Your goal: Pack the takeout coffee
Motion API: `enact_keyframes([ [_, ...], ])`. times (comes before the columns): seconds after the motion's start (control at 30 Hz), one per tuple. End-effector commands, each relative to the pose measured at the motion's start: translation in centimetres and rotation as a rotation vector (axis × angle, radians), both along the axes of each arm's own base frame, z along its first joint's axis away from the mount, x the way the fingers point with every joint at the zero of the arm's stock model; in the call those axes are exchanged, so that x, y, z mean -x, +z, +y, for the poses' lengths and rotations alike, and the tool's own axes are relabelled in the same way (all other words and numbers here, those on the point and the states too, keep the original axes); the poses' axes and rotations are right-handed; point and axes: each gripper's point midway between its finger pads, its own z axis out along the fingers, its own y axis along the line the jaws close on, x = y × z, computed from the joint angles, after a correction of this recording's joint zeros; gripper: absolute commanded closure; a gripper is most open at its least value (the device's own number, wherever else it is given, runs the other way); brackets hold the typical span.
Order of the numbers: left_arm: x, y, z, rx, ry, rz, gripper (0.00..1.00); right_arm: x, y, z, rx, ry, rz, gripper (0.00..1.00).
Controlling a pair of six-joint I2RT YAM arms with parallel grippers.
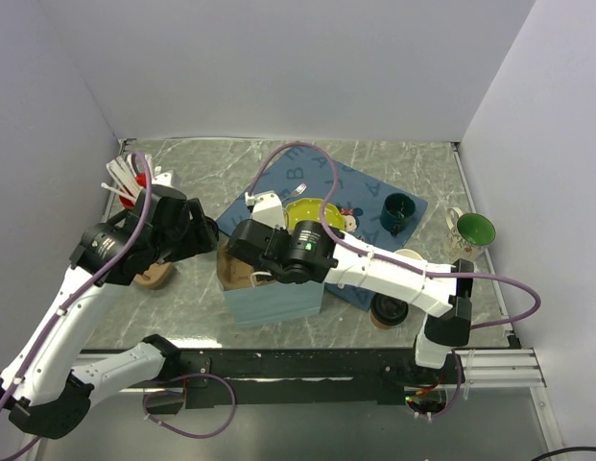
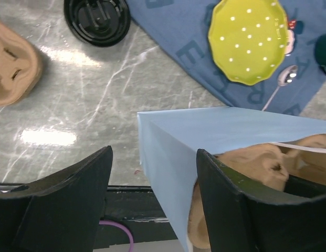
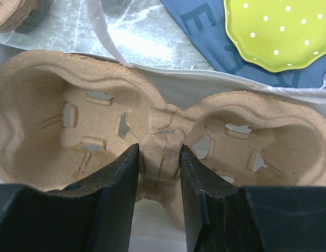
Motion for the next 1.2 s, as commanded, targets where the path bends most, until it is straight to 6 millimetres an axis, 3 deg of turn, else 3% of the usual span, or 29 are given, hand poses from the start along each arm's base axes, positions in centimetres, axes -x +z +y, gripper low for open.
enact_keyframes([
  [0.0, -0.4, 1.2, -0.8, 0.053, -0.031, -0.060, 0.30, -0.1, 0.9, -1.4, -0.015, -0.023, -0.023, 0.70],
  [0.1, -0.4, 0.3, -0.8, 0.041, -0.028, -0.036, 0.31, 0.1, 0.7, -1.6, -0.012, -0.020, -0.017, 0.70],
  [0.33, -0.8, 1.0, -1.5, 0.088, -0.044, -0.081, 0.32, 0.1, 0.8, -1.8, -0.014, -0.012, -0.019, 0.70],
  [0.57, -0.6, -0.2, -1.2, 0.072, -0.032, -0.056, 0.33, 0.1, 0.5, -2.0, -0.014, -0.007, -0.016, 0.70],
  [0.77, -0.5, 1.9, -2.1, 0.142, -0.063, -0.118, 0.32, 0.0, 0.5, -2.0, -0.020, -0.004, -0.015, 0.70],
  [0.9, -0.3, 2.1, -2.8, 0.185, -0.087, -0.125, 0.34, 0.1, 0.5, -2.0, -0.019, 0.000, -0.013, 0.70],
  [1.17, -0.2, 0.5, -2.4, 0.149, -0.076, -0.084, 0.41, 0.1, 0.5, -2.1, -0.020, -0.001, -0.010, 0.70],
])
